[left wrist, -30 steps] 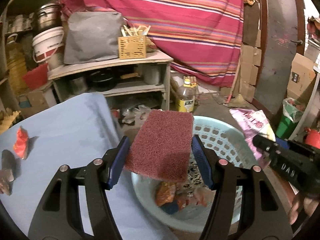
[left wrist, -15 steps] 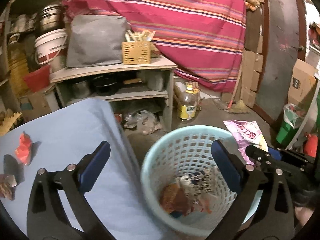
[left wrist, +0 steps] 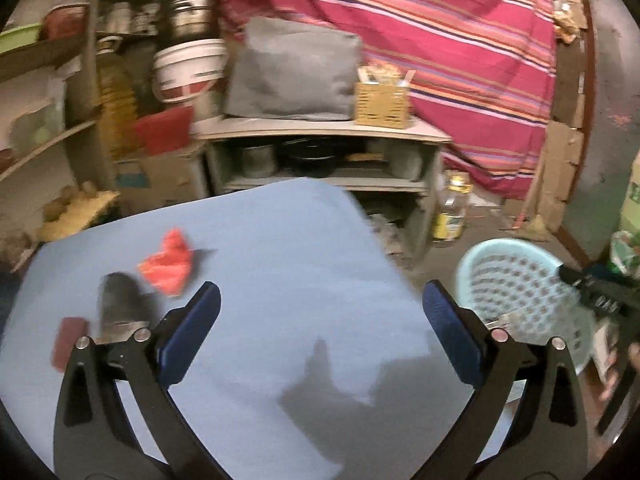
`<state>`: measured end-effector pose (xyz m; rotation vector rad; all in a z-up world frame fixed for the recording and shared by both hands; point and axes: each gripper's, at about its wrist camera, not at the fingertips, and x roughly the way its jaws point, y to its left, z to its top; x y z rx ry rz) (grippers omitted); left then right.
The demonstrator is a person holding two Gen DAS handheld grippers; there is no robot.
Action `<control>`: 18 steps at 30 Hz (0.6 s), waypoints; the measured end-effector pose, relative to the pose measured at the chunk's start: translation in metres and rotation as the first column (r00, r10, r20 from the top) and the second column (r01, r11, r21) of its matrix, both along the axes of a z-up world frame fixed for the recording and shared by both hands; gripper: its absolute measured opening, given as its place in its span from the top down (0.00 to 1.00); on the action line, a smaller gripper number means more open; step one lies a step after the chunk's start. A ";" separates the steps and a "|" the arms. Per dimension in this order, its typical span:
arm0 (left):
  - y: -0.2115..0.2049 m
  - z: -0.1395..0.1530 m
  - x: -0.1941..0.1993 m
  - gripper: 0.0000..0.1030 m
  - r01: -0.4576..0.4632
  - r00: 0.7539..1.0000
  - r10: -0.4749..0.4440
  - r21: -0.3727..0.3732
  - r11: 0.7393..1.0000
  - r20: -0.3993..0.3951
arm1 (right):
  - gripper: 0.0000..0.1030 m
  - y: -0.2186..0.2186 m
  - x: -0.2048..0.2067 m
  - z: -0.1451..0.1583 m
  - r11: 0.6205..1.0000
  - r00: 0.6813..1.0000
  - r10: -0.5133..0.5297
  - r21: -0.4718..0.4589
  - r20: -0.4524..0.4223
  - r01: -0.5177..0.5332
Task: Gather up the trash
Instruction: 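Move both open tools back over the table toward the remaining trash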
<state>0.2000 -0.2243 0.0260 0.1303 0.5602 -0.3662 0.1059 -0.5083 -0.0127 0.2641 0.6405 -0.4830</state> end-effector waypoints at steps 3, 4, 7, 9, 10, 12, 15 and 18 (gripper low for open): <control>0.043 -0.006 0.006 0.05 -0.061 0.998 0.060 0.041 0.997 0.012 | 0.11 0.016 0.011 0.002 1.000 1.000 0.008 -0.017 -0.008 -0.008; 0.056 -0.009 0.009 0.05 -0.078 0.997 0.077 0.048 0.996 0.010 | 0.10 0.023 0.014 0.003 1.000 1.000 0.012 -0.020 -0.007 -0.012; 0.101 -0.016 0.022 0.05 -0.140 0.990 0.140 0.064 0.988 0.006 | 0.08 0.038 0.024 0.004 1.000 1.000 0.011 -0.021 -0.001 -0.011; 0.125 -0.020 0.031 0.05 -0.178 0.984 0.178 0.074 0.981 0.007 | 0.08 0.048 0.030 0.005 1.000 1.000 0.017 -0.011 0.006 -0.017; 0.137 -0.022 0.033 0.05 -0.194 0.981 0.194 0.073 0.978 0.008 | 0.08 0.056 0.034 0.006 1.000 1.000 0.024 -0.004 0.012 -0.024; 0.163 -0.025 0.039 0.05 -0.232 0.973 0.232 0.060 0.971 0.002 | 0.08 0.068 0.041 0.006 0.999 0.999 0.041 0.004 0.019 -0.041; 0.199 -0.031 0.052 0.05 -0.294 0.956 0.294 0.033 0.955 -0.019 | 0.07 0.086 0.053 0.005 0.998 0.998 0.061 -0.005 0.019 -0.061; 0.228 -0.040 0.067 0.05 -0.335 0.940 0.337 0.038 0.941 -0.051 | 0.07 0.106 0.066 0.003 0.996 0.996 0.087 -0.029 0.005 -0.087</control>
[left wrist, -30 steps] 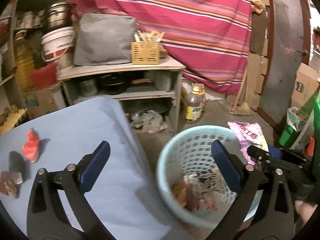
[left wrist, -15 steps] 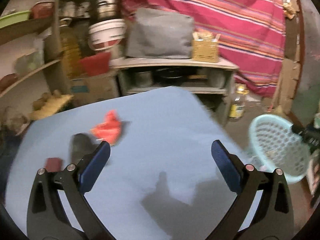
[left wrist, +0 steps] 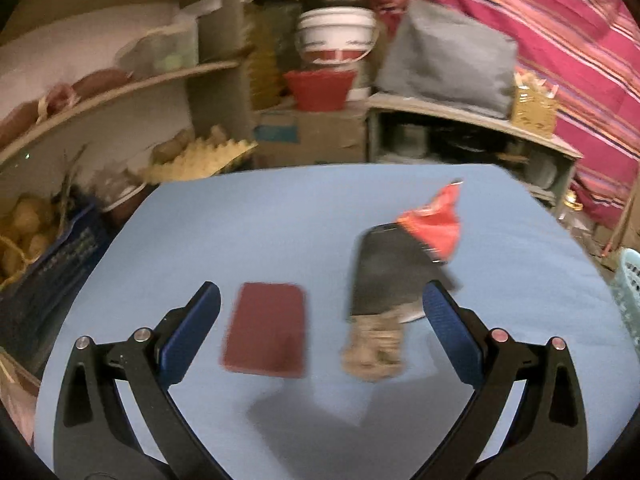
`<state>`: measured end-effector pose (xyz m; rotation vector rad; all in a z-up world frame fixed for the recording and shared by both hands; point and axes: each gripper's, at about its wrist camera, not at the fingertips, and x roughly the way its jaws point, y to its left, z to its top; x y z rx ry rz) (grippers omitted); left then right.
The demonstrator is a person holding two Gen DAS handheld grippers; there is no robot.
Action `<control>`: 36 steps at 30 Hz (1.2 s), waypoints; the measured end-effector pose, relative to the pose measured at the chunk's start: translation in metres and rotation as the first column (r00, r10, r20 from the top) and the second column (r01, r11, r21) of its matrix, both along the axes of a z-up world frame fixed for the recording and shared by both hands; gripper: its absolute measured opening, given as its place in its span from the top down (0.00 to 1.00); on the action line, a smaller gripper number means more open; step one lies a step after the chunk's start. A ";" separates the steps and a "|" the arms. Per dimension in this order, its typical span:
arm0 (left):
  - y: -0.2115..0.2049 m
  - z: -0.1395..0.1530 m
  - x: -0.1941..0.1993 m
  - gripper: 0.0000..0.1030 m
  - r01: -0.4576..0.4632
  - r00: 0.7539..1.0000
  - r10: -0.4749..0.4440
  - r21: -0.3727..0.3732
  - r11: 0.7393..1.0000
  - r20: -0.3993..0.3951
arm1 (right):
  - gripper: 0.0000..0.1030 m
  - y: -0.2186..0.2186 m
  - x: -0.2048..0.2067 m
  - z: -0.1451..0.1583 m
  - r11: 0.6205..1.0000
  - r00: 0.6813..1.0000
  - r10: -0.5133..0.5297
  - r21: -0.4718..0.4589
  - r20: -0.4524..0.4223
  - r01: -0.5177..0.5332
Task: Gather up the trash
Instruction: 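Move both open tools back over the table toward the remaining trash, then grasp the second maroon scouring pad with the left tool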
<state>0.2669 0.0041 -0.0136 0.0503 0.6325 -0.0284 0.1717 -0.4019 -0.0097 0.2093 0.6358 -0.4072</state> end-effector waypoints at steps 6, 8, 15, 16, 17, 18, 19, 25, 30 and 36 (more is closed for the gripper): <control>0.039 -0.026 0.025 0.05 -0.038 0.993 0.035 -0.024 0.999 -0.109 | 0.06 0.041 0.023 -0.004 0.997 0.998 0.054 -0.046 -0.023 -0.055; 0.043 -0.034 0.031 0.05 -0.022 0.989 0.017 -0.032 0.999 -0.146 | 0.05 0.053 0.030 -0.006 0.996 0.997 0.064 -0.060 -0.032 -0.066; 0.051 -0.054 0.046 0.05 -0.007 0.973 -0.003 -0.042 0.999 -0.230 | 0.04 0.085 0.053 -0.012 0.994 0.994 0.100 -0.034 -0.047 -0.101; 0.051 -0.055 0.047 0.05 -0.009 0.972 -0.003 -0.051 0.999 -0.236 | 0.04 0.088 0.054 -0.013 0.994 0.993 0.103 -0.031 -0.049 -0.105; 0.052 -0.056 0.048 0.05 -0.012 0.971 -0.001 -0.053 0.999 -0.239 | 0.04 0.094 0.057 -0.015 0.993 0.993 0.110 -0.026 -0.053 -0.111; 0.053 -0.058 0.051 0.05 -0.012 0.969 -0.002 -0.056 0.998 -0.248 | 0.04 0.100 0.060 -0.017 0.993 0.991 0.118 -0.023 -0.057 -0.119; 0.053 -0.059 0.052 0.06 -0.009 0.967 -0.007 -0.063 0.998 -0.256 | 0.04 0.104 0.062 -0.017 0.992 0.991 0.122 -0.023 -0.060 -0.124; 0.057 -0.063 0.053 0.29 0.004 0.962 -0.033 -0.107 0.994 -0.271 | 0.04 0.138 0.070 -0.020 0.983 0.982 0.172 -0.055 -0.078 -0.177; 0.057 -0.061 0.048 0.40 0.030 0.965 -0.058 -0.109 0.994 -0.255 | 0.04 0.168 0.071 -0.021 0.970 0.970 0.229 -0.068 -0.081 -0.235; 0.070 -0.043 0.032 0.40 0.032 0.979 -0.050 -0.097 0.995 -0.195 | 0.04 0.211 0.070 -0.019 0.942 0.945 0.315 -0.091 -0.086 -0.322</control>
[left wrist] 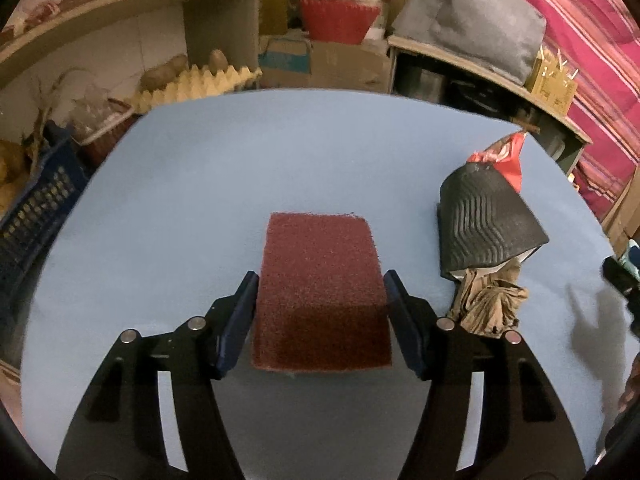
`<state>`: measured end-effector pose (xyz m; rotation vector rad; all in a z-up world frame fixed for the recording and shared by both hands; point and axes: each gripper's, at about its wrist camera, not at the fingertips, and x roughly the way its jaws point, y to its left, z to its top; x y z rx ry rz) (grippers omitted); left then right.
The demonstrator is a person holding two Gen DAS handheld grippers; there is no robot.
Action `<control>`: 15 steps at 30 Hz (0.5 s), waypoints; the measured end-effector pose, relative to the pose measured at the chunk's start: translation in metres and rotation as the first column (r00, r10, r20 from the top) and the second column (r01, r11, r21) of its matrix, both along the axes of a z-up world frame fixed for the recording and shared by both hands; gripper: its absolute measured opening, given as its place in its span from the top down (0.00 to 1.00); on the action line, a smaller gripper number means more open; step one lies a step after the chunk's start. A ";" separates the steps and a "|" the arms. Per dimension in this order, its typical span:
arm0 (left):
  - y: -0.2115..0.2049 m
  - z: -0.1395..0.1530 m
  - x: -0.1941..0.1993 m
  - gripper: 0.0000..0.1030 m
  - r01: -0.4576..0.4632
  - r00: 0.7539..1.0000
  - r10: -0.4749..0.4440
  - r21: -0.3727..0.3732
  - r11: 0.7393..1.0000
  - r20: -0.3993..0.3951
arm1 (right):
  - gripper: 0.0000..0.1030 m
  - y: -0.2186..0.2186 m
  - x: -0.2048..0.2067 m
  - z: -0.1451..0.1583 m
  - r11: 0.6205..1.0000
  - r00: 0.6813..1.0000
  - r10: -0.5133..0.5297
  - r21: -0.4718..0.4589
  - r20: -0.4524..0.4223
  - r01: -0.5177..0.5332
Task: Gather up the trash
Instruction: 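Grasp the second maroon scouring pad with the left tool, then grasp the crumpled brown paper with the right tool while the left tool holds the pad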
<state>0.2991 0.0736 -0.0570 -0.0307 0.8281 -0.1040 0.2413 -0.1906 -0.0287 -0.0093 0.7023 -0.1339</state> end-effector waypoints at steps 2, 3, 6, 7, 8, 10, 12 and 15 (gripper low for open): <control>0.006 0.008 -0.008 0.40 -0.001 1.000 0.001 0.010 1.000 0.028 | 0.04 0.015 -0.001 0.000 1.000 1.000 0.024 -0.013 -0.004 -0.024; 0.010 0.011 -0.012 0.40 -0.004 0.999 0.004 0.015 1.000 0.041 | 0.04 0.024 -0.001 -0.001 0.999 0.999 0.037 -0.018 -0.007 -0.037; 0.023 0.020 -0.025 0.40 -0.017 0.996 0.014 0.032 0.999 0.084 | 0.04 0.046 -0.001 -0.002 0.998 0.998 0.062 -0.018 -0.011 -0.062; 0.028 0.023 -0.029 0.40 -0.023 0.995 0.020 0.036 0.999 0.094 | 0.04 0.051 -0.002 -0.002 0.998 0.998 0.068 -0.015 -0.011 -0.068; 0.033 0.024 -0.032 0.40 -0.030 0.995 0.026 0.039 0.999 0.100 | 0.04 0.057 -0.002 -0.002 0.997 0.997 0.073 -0.010 -0.010 -0.073; 0.050 0.027 -0.041 0.40 -0.052 0.992 0.047 0.040 0.998 0.119 | 0.04 0.072 -0.005 -0.002 0.997 0.997 0.075 0.006 -0.005 -0.075; 0.065 0.029 -0.048 0.40 -0.065 0.990 0.059 0.040 0.997 0.131 | 0.04 0.084 -0.005 -0.003 0.996 0.997 0.081 0.032 -0.001 -0.081; 0.088 0.029 -0.057 0.40 -0.092 0.986 0.084 0.047 0.995 0.147 | 0.04 0.106 -0.001 -0.007 0.996 0.996 0.084 0.040 -0.011 -0.083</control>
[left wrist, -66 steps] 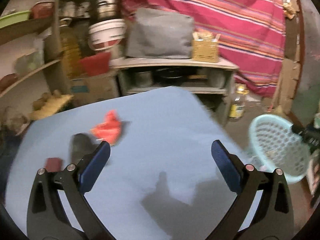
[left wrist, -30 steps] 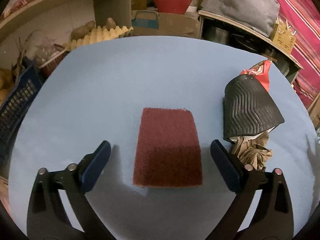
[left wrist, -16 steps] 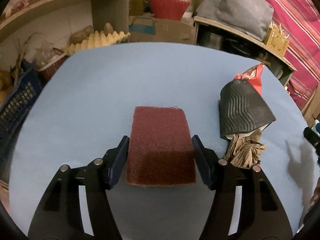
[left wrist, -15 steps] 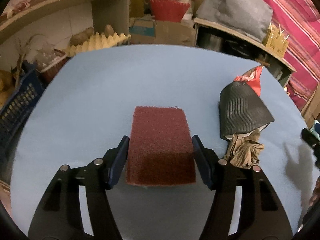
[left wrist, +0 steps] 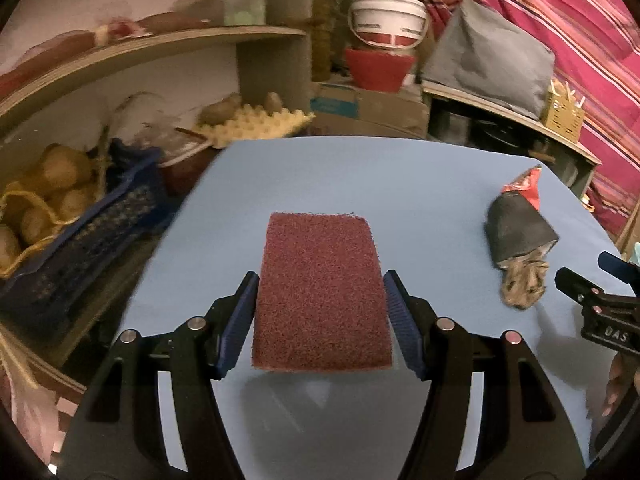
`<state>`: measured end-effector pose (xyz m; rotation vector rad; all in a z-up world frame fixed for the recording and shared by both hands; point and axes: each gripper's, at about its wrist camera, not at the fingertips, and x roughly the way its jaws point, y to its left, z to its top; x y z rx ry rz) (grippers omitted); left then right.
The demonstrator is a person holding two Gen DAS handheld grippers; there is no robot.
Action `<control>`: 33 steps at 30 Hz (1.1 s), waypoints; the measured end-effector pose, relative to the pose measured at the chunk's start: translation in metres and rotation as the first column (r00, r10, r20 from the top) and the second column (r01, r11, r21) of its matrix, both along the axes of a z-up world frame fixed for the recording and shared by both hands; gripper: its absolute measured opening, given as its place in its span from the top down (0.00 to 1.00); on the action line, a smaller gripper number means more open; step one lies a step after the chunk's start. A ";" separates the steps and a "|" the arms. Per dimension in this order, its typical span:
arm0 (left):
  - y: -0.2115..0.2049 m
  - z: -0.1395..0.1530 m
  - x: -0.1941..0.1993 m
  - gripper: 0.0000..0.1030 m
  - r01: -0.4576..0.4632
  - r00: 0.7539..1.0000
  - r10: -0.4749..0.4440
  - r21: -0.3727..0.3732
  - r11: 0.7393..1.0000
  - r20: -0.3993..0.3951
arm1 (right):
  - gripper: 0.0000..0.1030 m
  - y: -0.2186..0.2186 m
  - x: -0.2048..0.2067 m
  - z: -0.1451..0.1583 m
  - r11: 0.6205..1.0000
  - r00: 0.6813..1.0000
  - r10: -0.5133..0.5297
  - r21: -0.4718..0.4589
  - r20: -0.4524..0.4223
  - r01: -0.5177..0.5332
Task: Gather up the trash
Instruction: 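Grasp the crumpled brown paper with the right tool while the left tool holds the pad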
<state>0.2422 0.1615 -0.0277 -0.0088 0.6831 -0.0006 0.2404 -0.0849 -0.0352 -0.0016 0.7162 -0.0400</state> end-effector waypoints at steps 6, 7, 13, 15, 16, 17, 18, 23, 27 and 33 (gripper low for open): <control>0.042 -0.003 -0.011 0.40 -0.052 0.999 0.052 -0.012 0.999 0.005 | 0.05 0.031 0.009 -0.011 0.999 1.000 -0.010 -0.048 -0.027 0.009; 0.048 -0.004 -0.012 0.40 -0.060 0.998 0.060 -0.016 0.998 0.003 | 0.05 0.035 0.011 -0.013 0.998 0.999 -0.016 -0.066 -0.031 0.014; 0.068 -0.006 -0.014 0.40 -0.085 0.996 0.085 -0.037 0.996 0.004 | 0.18 0.038 0.016 -0.014 0.997 0.999 -0.017 -0.077 -0.050 0.013; 0.069 -0.007 -0.015 0.40 -0.086 0.996 0.086 -0.038 0.996 0.004 | 0.29 0.040 0.021 -0.018 0.997 0.997 -0.009 -0.080 -0.079 0.003; 0.070 -0.007 -0.015 0.40 -0.087 0.996 0.087 -0.036 0.996 0.004 | 0.35 0.041 0.023 -0.020 0.997 0.995 -0.003 -0.074 -0.096 -0.005; 0.070 -0.008 -0.014 0.40 -0.086 0.996 0.086 -0.034 0.996 0.003 | 0.38 0.040 0.025 -0.021 0.998 0.994 0.002 -0.067 -0.105 -0.009; 0.069 -0.008 -0.014 0.40 -0.085 0.996 0.085 -0.032 0.996 0.002 | 0.41 0.039 0.026 -0.022 0.998 0.994 0.007 -0.058 -0.112 -0.014; 0.062 -0.007 -0.014 0.40 -0.072 0.997 0.072 -0.026 0.997 0.004 | 0.60 0.037 0.027 -0.027 0.998 0.989 0.059 -0.006 -0.132 -0.061; 0.049 -0.005 -0.013 0.40 -0.056 0.998 0.056 -0.016 0.998 0.006 | 0.61 0.033 0.023 -0.026 0.996 0.988 0.083 0.002 -0.130 -0.084; 0.026 0.005 -0.013 0.40 -0.031 0.999 0.031 -0.016 0.999 0.019 | 0.61 0.013 0.015 -0.022 0.996 0.987 0.091 -0.003 -0.132 -0.092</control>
